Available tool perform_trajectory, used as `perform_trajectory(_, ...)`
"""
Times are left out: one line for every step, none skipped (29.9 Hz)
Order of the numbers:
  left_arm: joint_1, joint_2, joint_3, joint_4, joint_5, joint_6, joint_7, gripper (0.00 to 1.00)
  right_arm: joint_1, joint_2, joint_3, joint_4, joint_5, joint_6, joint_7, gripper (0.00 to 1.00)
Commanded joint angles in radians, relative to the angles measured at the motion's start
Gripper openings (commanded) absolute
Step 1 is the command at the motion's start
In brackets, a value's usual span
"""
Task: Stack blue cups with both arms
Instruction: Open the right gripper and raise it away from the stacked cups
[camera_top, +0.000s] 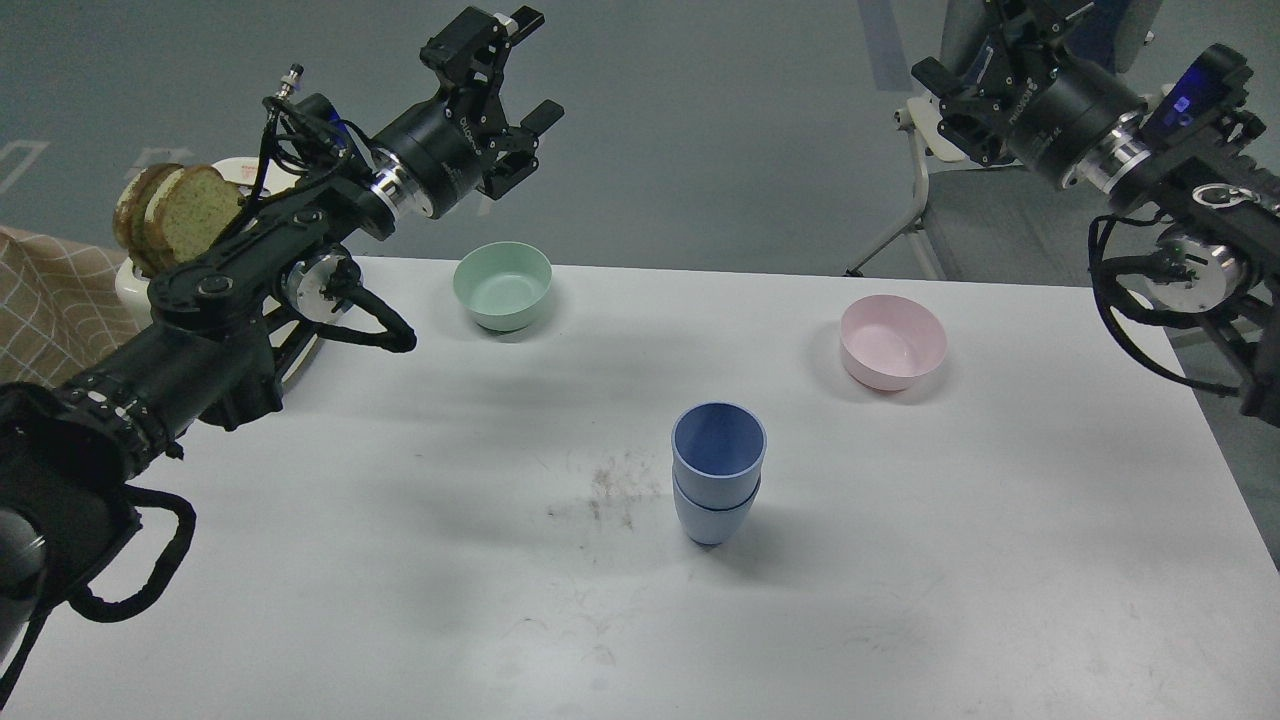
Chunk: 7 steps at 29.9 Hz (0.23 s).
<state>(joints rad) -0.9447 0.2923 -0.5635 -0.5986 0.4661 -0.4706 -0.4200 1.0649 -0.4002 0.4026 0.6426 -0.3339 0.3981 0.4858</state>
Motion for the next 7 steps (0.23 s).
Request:
perform_trajectory(0.023,-0.05,-0.007,0.106,-0.035,-0.018,0.0,0.98,-0.08,0.075,0.109,-0.04,0.001,0.002,0.003,1.0)
perform_trajectory(0.024,-0.056,-0.007,0.123,-0.044,-0.018,0.001,0.98,-0.089,0.081,0.122,-0.041,0.001,0.001,0.003,1.0)
perform_trajectory(0.026,-0.061,-0.007,0.137,-0.05,-0.018,0.001,0.98,-0.095,0.087,0.134,-0.041,0.001,-0.001,0.003,1.0)
perform_trajectory(0.027,-0.07,-0.006,0.157,-0.067,-0.018,0.0,0.98,-0.109,0.095,0.151,-0.041,0.001,-0.004,0.003,1.0)
perform_trajectory(0.027,-0.077,-0.006,0.164,-0.079,-0.018,0.001,0.98,-0.118,0.099,0.16,-0.041,0.001,-0.004,0.003,1.0)
perform_trajectory(0.027,-0.079,-0.006,0.166,-0.084,-0.018,0.001,0.98,-0.12,0.103,0.162,-0.041,0.001,-0.004,0.003,1.0)
perform_trajectory(0.03,-0.081,-0.006,0.166,-0.087,-0.018,0.001,0.98,-0.123,0.11,0.165,-0.043,0.001,-0.01,0.003,1.0)
